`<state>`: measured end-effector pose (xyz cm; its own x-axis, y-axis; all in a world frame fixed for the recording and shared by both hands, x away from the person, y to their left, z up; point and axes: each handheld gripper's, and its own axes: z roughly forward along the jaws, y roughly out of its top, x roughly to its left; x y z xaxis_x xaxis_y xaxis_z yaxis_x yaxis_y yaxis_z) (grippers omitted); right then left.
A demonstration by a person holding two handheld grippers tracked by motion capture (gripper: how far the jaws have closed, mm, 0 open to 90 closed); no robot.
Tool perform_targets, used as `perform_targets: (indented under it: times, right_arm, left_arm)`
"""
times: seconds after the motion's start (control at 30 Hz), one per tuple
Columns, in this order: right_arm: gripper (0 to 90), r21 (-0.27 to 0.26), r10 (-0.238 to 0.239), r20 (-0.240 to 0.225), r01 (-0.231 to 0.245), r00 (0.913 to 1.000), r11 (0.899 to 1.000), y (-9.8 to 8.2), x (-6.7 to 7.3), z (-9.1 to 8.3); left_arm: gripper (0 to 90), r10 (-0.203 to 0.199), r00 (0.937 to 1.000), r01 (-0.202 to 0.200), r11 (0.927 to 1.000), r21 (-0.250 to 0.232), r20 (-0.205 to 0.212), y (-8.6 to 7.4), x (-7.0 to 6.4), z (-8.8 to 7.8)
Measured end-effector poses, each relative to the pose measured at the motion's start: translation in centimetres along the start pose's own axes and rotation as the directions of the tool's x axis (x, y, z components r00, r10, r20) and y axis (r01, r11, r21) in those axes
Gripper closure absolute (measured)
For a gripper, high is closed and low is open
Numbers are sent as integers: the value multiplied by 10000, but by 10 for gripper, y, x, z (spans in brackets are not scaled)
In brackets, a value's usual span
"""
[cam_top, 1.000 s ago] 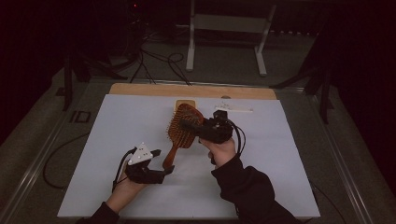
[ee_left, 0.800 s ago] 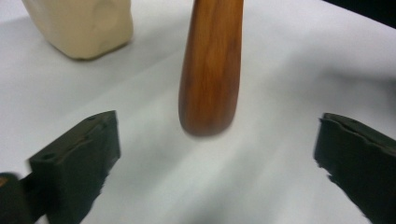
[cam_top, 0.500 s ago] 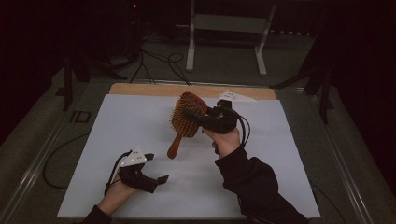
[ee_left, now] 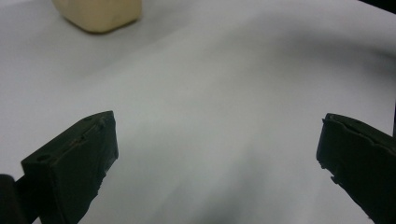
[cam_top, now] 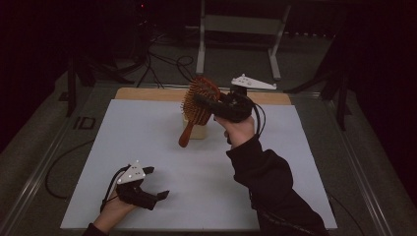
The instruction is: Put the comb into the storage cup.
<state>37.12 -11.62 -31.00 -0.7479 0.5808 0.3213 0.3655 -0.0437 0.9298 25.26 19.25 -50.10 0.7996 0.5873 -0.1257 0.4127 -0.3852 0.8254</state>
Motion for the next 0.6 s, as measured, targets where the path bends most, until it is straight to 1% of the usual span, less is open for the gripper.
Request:
perform_targets:
  times: [0.03,0.1,0.13,0.23,0.3,0.37,0.47,0.5,0.6]
  right_arm:
    - [519,-43,-35,33,36,10000,10000,3,-1,1]
    - [519,-140,-88,142,90,9999,9999,9,-3,1]
    - [519,-175,-92,175,96,9998,9998,12,-4,2]
    - [519,-255,-180,320,189,9993,9995,19,-7,4]
    - [519,-369,-154,424,170,9990,9992,24,-11,6]
    - [519,-423,-218,545,242,9983,9988,27,-13,8]
    - [519,-427,-479,822,515,9955,9978,32,-16,12]
    - [519,-462,-540,903,583,9945,9972,34,-17,13]
    - [519,-496,-528,996,580,9936,9971,36,-20,16]
  left_arm:
    - [0,12,10000,-12,10000,27,-87,-1,0,0]
    - [0,-30,10000,30,10000,-68,-11,-3,0,0]
    - [0,-45,10000,45,10000,-77,-43,-3,0,0]
    - [0,-12,10000,11,9998,-186,-66,-3,1,0]
    - [0,26,10000,-26,9998,-172,-29,-3,0,0]
    - [0,141,9999,-141,9997,-202,-3,-3,-1,0]
    - [0,107,9999,-106,9996,-252,52,-3,-1,0]
    - [0,138,9999,-137,9996,-238,15,-3,-2,0]
    - [0,124,9999,-122,9996,-250,75,-3,-1,0]
